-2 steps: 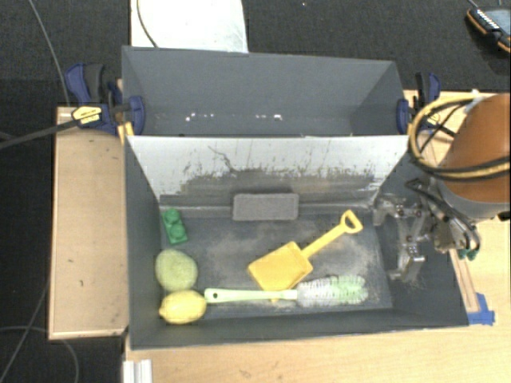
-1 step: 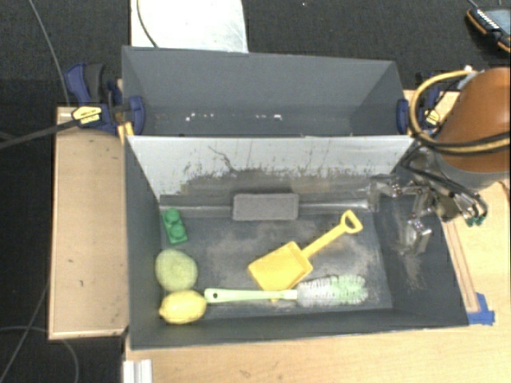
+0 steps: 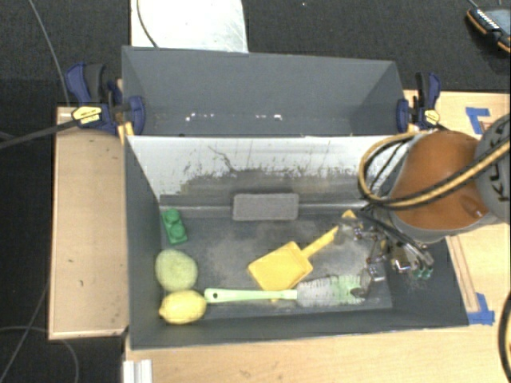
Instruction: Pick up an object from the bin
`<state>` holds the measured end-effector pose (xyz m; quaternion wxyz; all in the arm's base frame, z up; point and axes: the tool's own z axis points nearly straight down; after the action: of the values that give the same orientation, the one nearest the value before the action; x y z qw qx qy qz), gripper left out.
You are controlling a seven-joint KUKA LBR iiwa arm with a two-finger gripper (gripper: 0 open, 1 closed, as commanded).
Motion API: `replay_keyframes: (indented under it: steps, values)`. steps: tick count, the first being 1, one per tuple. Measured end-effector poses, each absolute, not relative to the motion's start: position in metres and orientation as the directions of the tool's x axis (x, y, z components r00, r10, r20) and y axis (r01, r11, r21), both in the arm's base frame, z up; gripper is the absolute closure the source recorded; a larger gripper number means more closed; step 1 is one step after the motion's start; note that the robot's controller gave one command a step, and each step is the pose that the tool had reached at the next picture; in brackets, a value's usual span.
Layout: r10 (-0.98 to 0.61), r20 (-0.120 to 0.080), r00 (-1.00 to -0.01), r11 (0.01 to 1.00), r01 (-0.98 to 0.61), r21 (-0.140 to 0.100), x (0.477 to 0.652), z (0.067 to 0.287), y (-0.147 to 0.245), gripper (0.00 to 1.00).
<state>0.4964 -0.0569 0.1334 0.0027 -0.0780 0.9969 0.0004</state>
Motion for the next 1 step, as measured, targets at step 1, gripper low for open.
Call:
replay_keyframes:
  steps: [1]
  values:
    - [-0.199, -0.004, -0.980, 0.980, -0.199, 0.001, 0.4938, 0.1267, -0.0560, 0.00]
